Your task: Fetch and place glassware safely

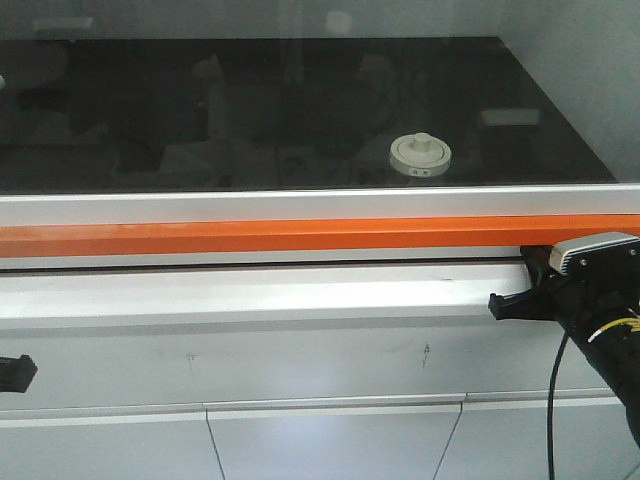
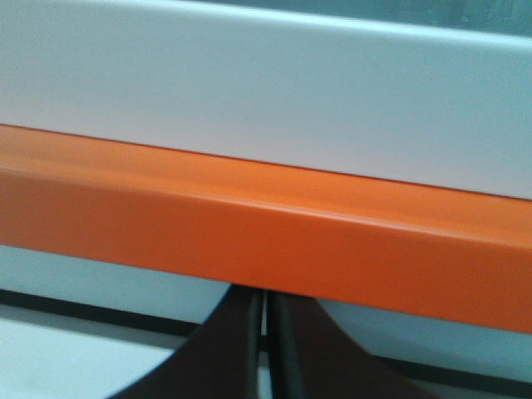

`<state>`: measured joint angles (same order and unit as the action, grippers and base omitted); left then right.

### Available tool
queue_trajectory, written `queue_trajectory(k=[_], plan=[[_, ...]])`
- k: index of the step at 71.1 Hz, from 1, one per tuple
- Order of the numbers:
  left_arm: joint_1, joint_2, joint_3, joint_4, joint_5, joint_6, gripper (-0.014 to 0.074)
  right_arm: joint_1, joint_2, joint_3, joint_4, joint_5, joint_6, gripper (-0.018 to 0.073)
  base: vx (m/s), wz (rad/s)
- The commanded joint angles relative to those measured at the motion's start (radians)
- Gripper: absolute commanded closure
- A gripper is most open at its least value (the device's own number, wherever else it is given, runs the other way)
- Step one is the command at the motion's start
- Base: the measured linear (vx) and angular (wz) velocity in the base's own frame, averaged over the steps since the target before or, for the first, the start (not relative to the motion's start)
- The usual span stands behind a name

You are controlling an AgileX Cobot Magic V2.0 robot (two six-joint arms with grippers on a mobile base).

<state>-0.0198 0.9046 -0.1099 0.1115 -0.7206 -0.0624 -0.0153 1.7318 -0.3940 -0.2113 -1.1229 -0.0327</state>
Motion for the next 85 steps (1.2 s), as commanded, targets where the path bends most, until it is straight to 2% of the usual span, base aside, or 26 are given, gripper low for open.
queue_trajectory(k=[1,11,22,27,33,43,65,85], plan=[[-0.005,0.033,-0.024,-0.009,-0.071,0.02,0.0603,0.0,-0.029,-0.028,-0.001,-0.091,-0.007,0.056,0.0,0.0],[-0.005,0.114,-0.024,-0.025,-0.124,0.069,0.0603,0.0,-0.029,-0.028,-0.001,-0.094,-0.007,0.056,0.0,0.0],[-0.005,0.206,-0.024,-0.151,-0.217,0.081,0.0603,0.0,-0.029,-0.028,-0.001,-0.094,-0.007,0.056,0.0,0.0],[-0.005,0.253,-0.025,-0.185,-0.265,0.114,0.0603,0.0,-0.029,-0.028,-0.001,-0.094,-0.007,0.056,0.0,0.0],[-0.005,0.311,-0.034,-0.18,-0.288,0.128,0.0603,0.0,-0.029,-0.028,-0.001,-0.094,-0.007,0.056,0.0,0.0],[-0.005,0.405,-0.062,-0.13,-0.322,0.128,0.0603,0.0,-0.029,-0.028,-0.001,-0.094,-0.005,0.056,0.0,0.0],[-0.005,0.571,-0.133,-0.133,-0.405,0.131,0.0603,0.0,-0.029,-0.028,-0.001,-0.094,-0.003,0.056,0.0,0.0],[-0.005,0.672,-0.184,-0.132,-0.413,0.131,0.0603,0.0,-0.029,-0.028,-0.001,-0.094,-0.003,0.056,0.0,0.0]])
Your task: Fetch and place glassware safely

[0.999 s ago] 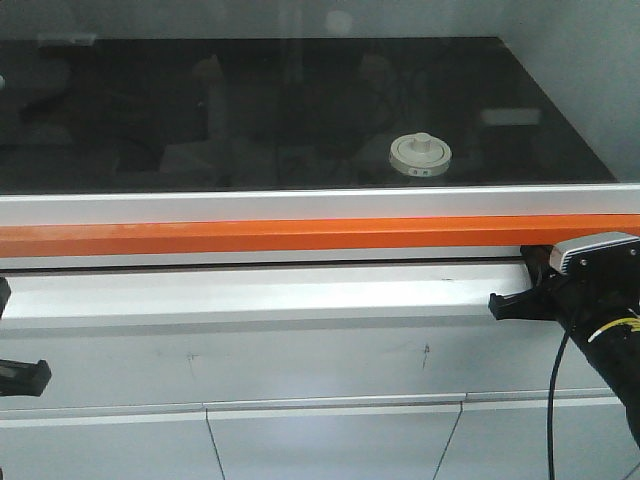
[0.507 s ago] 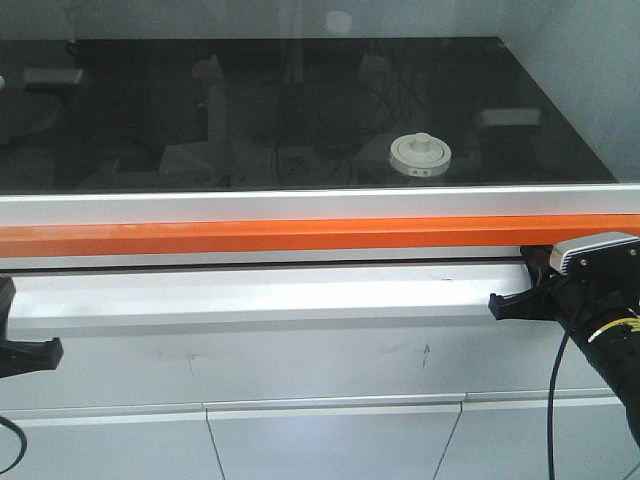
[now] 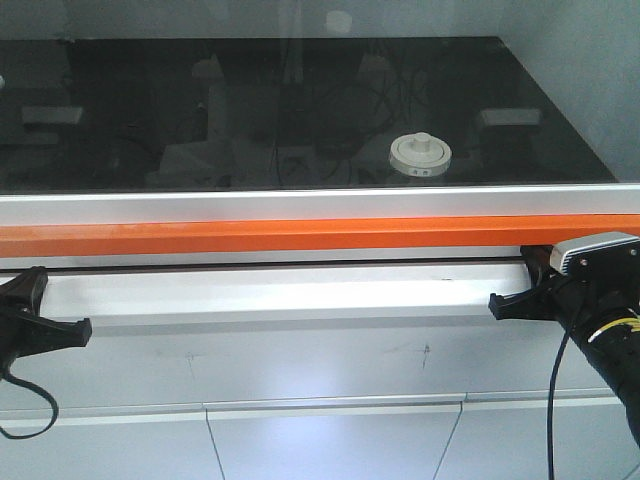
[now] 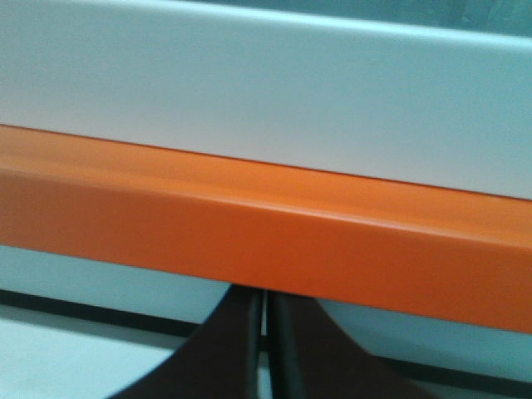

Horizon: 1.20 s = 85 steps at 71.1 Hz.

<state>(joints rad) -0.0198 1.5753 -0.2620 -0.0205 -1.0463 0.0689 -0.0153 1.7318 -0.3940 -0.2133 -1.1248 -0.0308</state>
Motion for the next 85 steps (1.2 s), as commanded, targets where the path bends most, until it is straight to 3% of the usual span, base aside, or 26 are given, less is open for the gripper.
queue_trajectory(k=[1,41,67,85], plan=[[-0.005,0.006,-0.036,0.0,-0.091,0.0,0.0603,0.0,-0.029,-0.028,0.001,-0.092,-0.005,0.056,0.0,0.0],[-0.004,0.055,-0.112,0.001,-0.193,-0.001,0.0603,0.0,-0.029,-0.028,0.001,-0.092,-0.005,0.056,0.0,0.0],[-0.004,0.054,-0.112,0.004,-0.199,-0.003,0.0603,0.0,-0.029,-0.028,-0.001,-0.104,0.007,0.056,0.0,0.0],[-0.004,0.034,-0.112,0.046,-0.194,-0.003,0.0603,0.0,-0.029,-0.028,-0.001,-0.136,0.022,0.056,0.0,0.0]])
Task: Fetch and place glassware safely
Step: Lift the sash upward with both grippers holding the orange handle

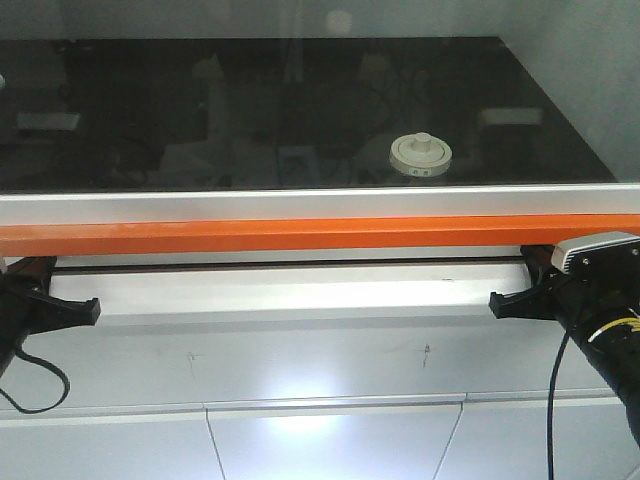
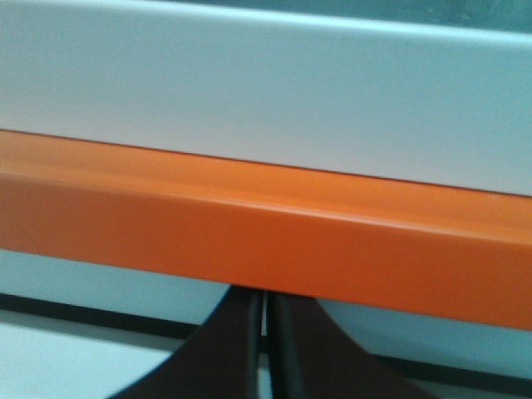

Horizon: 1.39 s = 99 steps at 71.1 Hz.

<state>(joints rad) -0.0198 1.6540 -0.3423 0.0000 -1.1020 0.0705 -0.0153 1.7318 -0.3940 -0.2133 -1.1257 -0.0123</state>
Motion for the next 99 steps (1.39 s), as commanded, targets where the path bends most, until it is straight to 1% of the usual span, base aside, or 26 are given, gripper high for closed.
queue_trajectory(k=[1,24,37,50,67,83,90,99], plan=[[-0.004,-0.048,-0.031,0.025,-0.136,-0.005,0.0603,0.0,-0.029,-0.028,-0.001,-0.138,0.003,0.056,0.0,0.0],[-0.004,-0.116,-0.031,0.024,-0.103,-0.005,0.0603,0.0,-0.089,-0.028,-0.001,-0.14,0.012,0.056,0.0,0.0],[-0.004,-0.157,-0.031,0.024,-0.087,-0.005,0.0603,0.0,-0.136,-0.028,0.0,-0.086,0.007,0.056,0.0,0.0],[-0.004,-0.204,-0.031,0.024,-0.051,-0.005,0.0603,0.0,-0.173,-0.031,0.0,-0.082,0.012,0.056,0.0,0.0],[-0.004,-0.262,-0.031,0.024,-0.034,-0.012,0.0603,0.0,-0.206,-0.085,-0.001,-0.047,0.033,0.056,0.0,0.0],[-0.004,-0.306,-0.033,0.024,0.004,-0.012,0.0603,0.0,-0.252,-0.146,-0.006,0.035,0.033,0.056,0.0,0.0],[-0.004,-0.324,-0.038,0.024,0.009,-0.012,0.0603,0.0,-0.272,-0.159,-0.006,0.047,0.033,0.056,0.0,0.0],[-0.004,-0.348,-0.073,0.024,0.072,-0.012,0.0603,0.0,-0.294,-0.167,-0.006,0.059,0.033,0.056,0.0,-0.01]])
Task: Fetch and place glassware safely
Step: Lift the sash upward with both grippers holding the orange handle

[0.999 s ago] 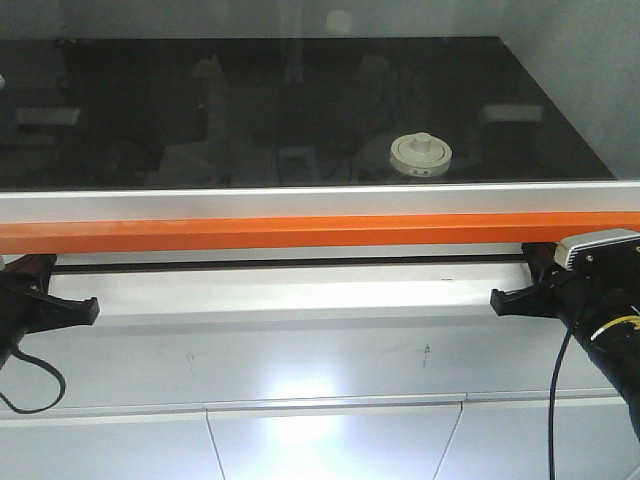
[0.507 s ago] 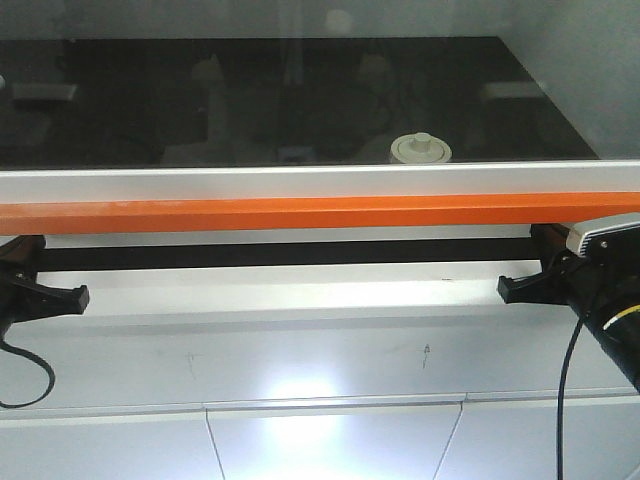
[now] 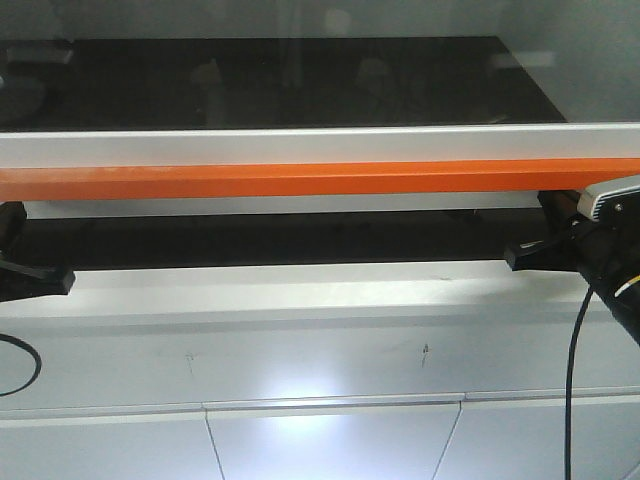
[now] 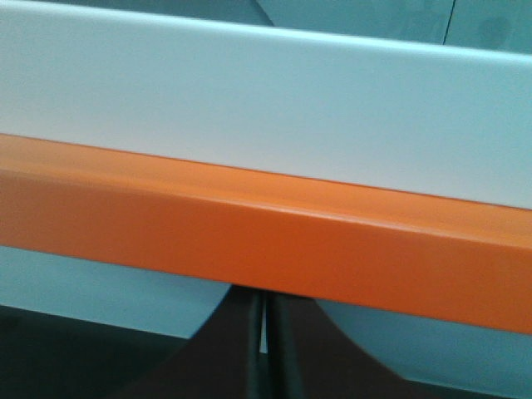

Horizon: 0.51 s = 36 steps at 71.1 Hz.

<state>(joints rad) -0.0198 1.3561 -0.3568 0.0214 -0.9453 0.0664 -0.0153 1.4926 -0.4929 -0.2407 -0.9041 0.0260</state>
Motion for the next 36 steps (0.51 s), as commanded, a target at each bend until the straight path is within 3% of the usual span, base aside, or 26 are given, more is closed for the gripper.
queue_trajectory(k=[1,36], plan=[[-0.004,-0.054,-0.062,0.003,-0.083,-0.008,0.0603,0.0,-0.056,-0.068,0.022,-0.163,-0.005,0.056,0.0,-0.01],[-0.005,-0.151,-0.213,0.004,0.081,-0.008,0.0603,0.0,-0.152,-0.068,0.022,-0.156,-0.005,0.056,0.0,0.0]])
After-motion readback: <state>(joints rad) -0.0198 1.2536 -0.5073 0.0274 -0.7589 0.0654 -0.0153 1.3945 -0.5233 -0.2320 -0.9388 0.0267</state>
